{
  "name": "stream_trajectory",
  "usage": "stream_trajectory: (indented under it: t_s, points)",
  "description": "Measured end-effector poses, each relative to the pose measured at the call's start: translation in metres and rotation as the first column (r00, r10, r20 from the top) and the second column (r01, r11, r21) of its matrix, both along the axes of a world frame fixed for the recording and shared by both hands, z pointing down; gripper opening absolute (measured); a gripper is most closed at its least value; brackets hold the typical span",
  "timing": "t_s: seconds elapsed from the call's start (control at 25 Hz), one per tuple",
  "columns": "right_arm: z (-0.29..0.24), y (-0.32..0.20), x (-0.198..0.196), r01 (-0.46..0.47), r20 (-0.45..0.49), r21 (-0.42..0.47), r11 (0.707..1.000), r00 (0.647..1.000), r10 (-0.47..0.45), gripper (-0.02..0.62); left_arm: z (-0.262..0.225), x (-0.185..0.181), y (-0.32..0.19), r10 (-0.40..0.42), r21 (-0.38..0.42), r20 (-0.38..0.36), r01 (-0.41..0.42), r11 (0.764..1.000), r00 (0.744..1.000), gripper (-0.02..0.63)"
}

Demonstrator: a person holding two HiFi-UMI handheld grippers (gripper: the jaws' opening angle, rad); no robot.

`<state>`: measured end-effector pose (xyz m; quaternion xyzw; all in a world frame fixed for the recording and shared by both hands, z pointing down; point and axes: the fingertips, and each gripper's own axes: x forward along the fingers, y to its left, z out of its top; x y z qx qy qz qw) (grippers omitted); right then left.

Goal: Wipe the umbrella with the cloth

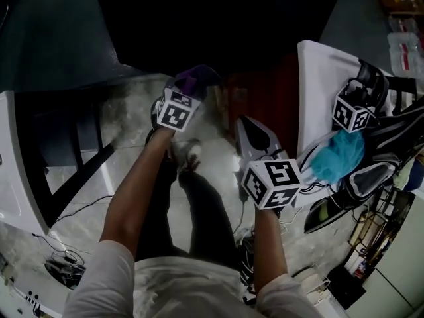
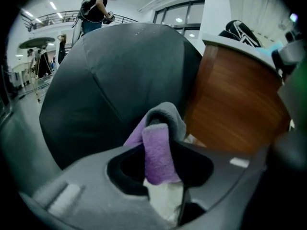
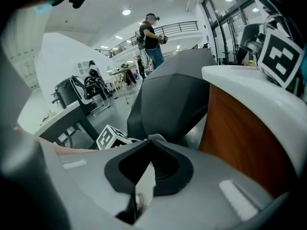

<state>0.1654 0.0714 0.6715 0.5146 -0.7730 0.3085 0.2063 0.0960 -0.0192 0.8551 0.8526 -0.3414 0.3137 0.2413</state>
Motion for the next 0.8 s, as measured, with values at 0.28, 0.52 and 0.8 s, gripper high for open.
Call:
stream_trajectory:
  t_s: [0.28, 0.52, 0.8]
  points:
    - [-0.027, -0.011, -0.005, 0.012, -0.008, -0.002, 1.0, 1.0, -0.012, 0.005, -0.028, -0.008, 0.015, 0.045, -0.052, -0.001, -0.045, 0.998, 0.999, 0.133]
    - [-0.113, -0.042, -0.013, -0.01, -0.002, 0.048, 0.999, 1.0, 0.01, 0.005, -0.129, -0.037, 0.009, 0.025, -0.039, -0.028, -0.026, 0.999, 0.999, 0.133]
    - [-0.207, -0.088, -0.03, 0.023, -0.04, 0.142, 0.99, 0.999, -0.017, 0.005, -0.249, -0.085, -0.052, -0.062, 0.07, -0.068, 0.067, 0.995, 0.996, 0.133]
